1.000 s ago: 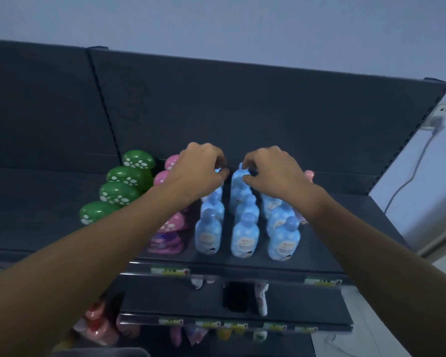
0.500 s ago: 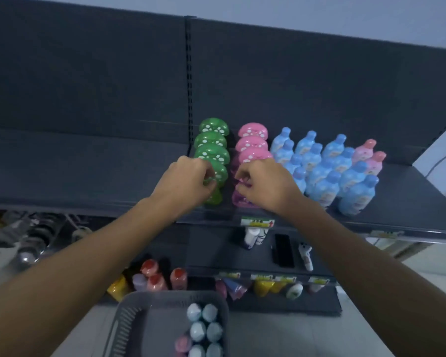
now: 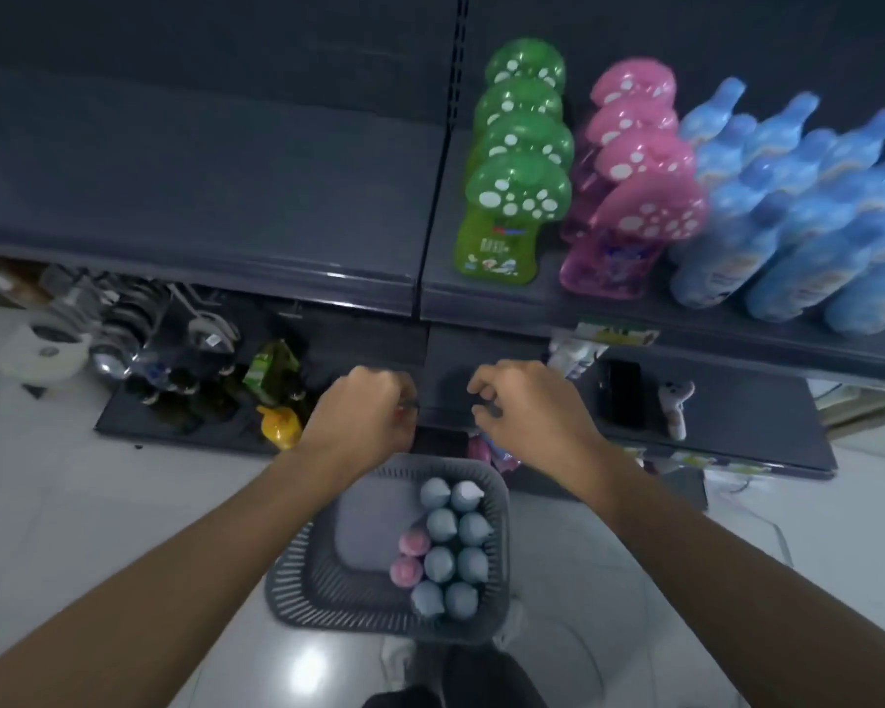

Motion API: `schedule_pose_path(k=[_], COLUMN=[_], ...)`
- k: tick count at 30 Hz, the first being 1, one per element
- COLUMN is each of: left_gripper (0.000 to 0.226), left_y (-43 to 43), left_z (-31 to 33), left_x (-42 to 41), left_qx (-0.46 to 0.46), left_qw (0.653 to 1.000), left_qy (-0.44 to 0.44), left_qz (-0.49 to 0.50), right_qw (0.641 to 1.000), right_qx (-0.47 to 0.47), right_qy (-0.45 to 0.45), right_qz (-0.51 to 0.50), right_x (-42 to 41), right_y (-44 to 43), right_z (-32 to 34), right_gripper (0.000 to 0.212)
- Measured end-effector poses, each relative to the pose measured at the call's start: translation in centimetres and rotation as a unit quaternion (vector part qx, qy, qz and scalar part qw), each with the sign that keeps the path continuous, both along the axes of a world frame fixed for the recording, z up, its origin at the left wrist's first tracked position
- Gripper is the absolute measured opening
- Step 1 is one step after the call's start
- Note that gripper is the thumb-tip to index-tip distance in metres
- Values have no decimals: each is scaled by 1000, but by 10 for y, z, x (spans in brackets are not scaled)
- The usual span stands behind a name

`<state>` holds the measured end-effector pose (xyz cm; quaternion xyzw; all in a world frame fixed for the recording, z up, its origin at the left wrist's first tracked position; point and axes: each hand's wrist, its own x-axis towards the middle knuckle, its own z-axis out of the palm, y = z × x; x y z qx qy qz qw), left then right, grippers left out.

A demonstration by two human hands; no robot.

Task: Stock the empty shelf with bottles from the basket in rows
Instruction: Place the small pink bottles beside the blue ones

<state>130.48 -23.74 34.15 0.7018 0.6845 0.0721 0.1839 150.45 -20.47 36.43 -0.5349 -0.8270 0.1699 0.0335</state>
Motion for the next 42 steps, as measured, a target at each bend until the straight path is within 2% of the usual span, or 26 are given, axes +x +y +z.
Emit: schedule_pose_path(k=[5,12,17,19,27,30,32,39,42], left_gripper=[14,27,26,21,21,12,15,13,15], left_y=[-29,-78,-105,-113,-125,-124,-125,-121,-121], left_z=[-78,-180,-233,-251,-294,-303,-311,-324,-328], left_x=[-7,-9,0,4,5,5,4,11,13], left_qx=[-65,-172,-190,-176,-160,-128,-106,-131,-141], left_qw=[998,985,982,984,985,988,988,982,980], left_qy=[-7,-23,-7,7,-42,-67,-80,-45,-35], left_qz=[-10,16,1,-18,-46,-62,-74,-128,-137], right_qw=[998,988,982,977,970,969,970,974,975], right_qx=[-62,-144,-182,-200,-211,-222,-215,-162,-155], right_qy=[-30,-50,-47,-57,-82,-78,-81,-118,-115], right_qz=[1,19,34,44,84,74,79,107,113], right_x=[-3,-12,-26,-32,-48,-49,-50,-49,-49], right_y=[-25,-50,-67,-75,-95,-94,-93,-99,-98], right_z=[-70,-167,-230,-249,-305,-313,-316,-330,-330], right_gripper=[25,22,27,21,14,17,17,30,27])
